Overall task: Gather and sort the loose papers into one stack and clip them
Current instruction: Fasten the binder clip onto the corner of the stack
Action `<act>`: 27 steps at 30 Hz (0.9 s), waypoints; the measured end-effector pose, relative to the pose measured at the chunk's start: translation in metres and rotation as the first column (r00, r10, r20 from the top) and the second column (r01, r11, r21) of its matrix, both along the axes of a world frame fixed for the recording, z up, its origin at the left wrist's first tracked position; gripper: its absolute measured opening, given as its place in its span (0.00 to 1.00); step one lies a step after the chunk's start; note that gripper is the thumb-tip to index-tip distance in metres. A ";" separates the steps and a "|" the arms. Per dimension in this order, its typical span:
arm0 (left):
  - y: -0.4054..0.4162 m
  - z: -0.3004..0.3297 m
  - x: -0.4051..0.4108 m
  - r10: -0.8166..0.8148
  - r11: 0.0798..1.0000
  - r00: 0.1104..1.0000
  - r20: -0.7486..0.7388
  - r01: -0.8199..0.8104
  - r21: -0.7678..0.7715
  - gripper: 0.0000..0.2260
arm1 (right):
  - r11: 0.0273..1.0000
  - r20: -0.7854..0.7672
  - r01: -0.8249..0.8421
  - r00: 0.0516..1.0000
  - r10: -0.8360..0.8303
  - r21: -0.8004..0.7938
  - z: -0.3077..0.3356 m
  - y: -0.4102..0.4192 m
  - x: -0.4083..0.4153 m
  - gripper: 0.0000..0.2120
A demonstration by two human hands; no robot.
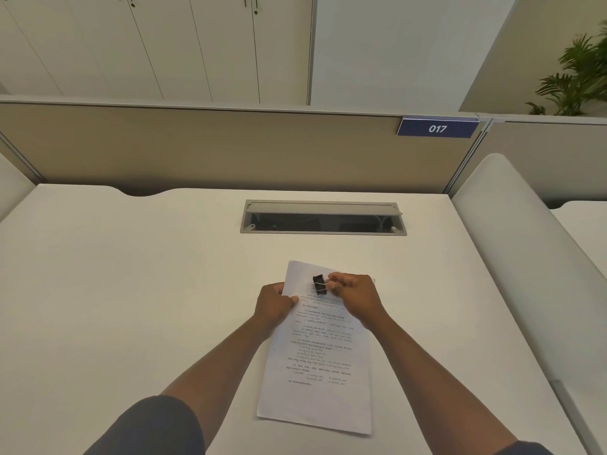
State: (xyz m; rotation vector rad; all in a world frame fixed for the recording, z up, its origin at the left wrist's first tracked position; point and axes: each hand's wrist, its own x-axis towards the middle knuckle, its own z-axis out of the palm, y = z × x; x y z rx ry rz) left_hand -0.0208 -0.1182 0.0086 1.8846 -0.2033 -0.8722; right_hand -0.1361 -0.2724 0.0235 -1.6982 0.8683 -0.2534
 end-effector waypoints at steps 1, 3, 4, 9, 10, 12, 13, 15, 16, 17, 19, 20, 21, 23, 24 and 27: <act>0.000 0.000 0.000 -0.005 1.000 1.000 0.001 0.005 0.000 0.05 | 0.998 0.015 0.032 0.999 -0.033 0.062 0.002 -0.001 0.000 0.12; -0.001 0.001 0.000 -0.018 1.000 1.000 0.004 0.018 0.003 0.05 | 0.977 0.044 0.082 0.995 -0.092 0.198 0.006 -0.002 -0.001 0.09; -0.001 0.001 0.000 -0.024 1.000 1.000 0.004 0.024 0.002 0.04 | 0.962 0.056 0.106 0.991 -0.124 0.253 0.008 -0.003 -0.003 0.07; -0.002 -0.001 -0.001 -0.044 0.999 0.999 0.012 0.044 -0.004 0.05 | 0.809 0.116 0.187 0.947 -0.299 0.557 0.013 -0.007 -0.012 0.13; -0.003 -0.001 -0.002 -0.045 0.999 0.999 0.012 0.045 -0.006 0.05 | 0.772 0.115 0.195 0.938 -0.327 0.605 0.013 -0.008 -0.015 0.12; -0.004 -0.003 -0.002 -0.040 0.999 0.999 0.013 0.040 -0.007 0.06 | 0.713 0.113 0.202 0.923 -0.367 0.672 0.012 -0.009 -0.018 0.12; -0.004 -0.003 -0.002 -0.038 0.999 0.999 0.015 0.038 -0.005 0.06 | 0.690 0.112 0.203 0.917 -0.383 0.694 0.011 -0.009 -0.019 0.12; -0.006 -0.003 -0.002 -0.041 0.999 0.999 0.021 0.040 0.002 0.06 | 0.653 0.106 0.213 0.904 -0.413 0.727 0.009 -0.011 -0.021 0.11; -0.007 -0.003 -0.002 -0.041 0.999 0.999 0.023 0.041 0.004 0.06 | 0.640 0.099 0.222 0.899 -0.426 0.735 0.009 -0.011 -0.022 0.11; -0.007 -0.004 -0.002 -0.043 0.999 0.999 0.024 0.042 0.005 0.06 | 0.632 0.093 0.231 0.895 -0.436 0.740 0.008 -0.012 -0.022 0.11; -0.007 -0.004 -0.001 -0.043 0.999 0.999 0.025 0.043 0.009 0.06 | 0.632 0.074 0.251 0.894 -0.442 0.733 0.008 -0.013 -0.021 0.09; -0.008 -0.004 -0.001 -0.042 0.999 0.999 0.024 0.042 0.010 0.07 | 0.643 0.062 0.264 0.897 -0.438 0.719 0.009 -0.013 -0.021 0.10; -0.008 -0.004 -0.001 -0.042 0.999 0.999 0.024 0.042 0.010 0.07 | 0.665 0.050 0.277 0.902 -0.428 0.694 0.009 -0.015 -0.020 0.10; -0.008 -0.005 0.000 -0.045 0.999 0.999 0.020 0.045 0.011 0.06 | 0.760 0.042 0.287 0.923 -0.382 0.583 0.013 -0.018 -0.017 0.12; -0.008 -0.005 0.000 -0.045 0.999 0.999 0.017 0.045 0.013 0.05 | 0.828 0.039 0.280 0.939 -0.341 0.485 0.017 -0.021 -0.014 0.12; -0.008 -0.006 0.000 -0.038 0.999 0.999 0.032 0.037 0.028 0.04 | 0.980 -0.006 0.189 0.982 -0.189 0.056 0.033 -0.028 0.001 0.08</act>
